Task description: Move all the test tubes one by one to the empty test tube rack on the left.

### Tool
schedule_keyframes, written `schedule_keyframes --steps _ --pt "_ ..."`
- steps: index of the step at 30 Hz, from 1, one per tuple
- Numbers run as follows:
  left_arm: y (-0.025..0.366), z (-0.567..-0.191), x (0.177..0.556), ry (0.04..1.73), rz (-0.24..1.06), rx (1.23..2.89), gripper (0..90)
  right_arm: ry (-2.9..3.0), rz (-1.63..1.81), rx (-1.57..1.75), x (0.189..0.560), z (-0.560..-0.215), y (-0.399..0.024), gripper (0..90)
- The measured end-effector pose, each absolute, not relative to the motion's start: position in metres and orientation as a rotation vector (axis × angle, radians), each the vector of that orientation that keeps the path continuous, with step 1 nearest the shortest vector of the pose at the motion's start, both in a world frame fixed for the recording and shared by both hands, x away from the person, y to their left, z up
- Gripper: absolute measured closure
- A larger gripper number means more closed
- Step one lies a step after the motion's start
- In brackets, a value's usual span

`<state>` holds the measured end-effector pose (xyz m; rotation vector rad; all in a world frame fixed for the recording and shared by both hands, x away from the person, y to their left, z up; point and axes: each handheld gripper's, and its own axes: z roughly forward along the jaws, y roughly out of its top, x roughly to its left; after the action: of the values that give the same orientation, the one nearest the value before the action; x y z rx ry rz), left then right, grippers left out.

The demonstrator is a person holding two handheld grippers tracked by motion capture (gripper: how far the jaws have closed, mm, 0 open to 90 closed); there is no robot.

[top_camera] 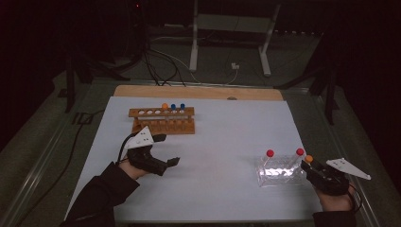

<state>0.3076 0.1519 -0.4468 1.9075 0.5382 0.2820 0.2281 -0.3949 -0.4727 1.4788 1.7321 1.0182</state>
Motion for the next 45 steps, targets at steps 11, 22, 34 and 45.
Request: schedule_keyframes --steps 11,22,34,45 --pt "0.152 -0.447 0.308 0.536 0.280 1.910 2.0 1.759 0.978 1.465 0.232 -0.474 -0.389 70.1" --pt "0.151 -0.448 0.308 0.535 0.277 1.922 2.0 1.754 0.943 1.463 0.230 -0.469 -0.389 74.3" --pt "0.150 -0.446 0.307 0.522 0.272 1.927 2.0 1.687 0.971 1.370 0.211 -0.433 -0.383 74.4" --pt "0.148 -0.444 0.307 0.506 0.250 1.929 2.0 1.747 1.067 1.271 0.198 -0.410 -0.354 74.4"
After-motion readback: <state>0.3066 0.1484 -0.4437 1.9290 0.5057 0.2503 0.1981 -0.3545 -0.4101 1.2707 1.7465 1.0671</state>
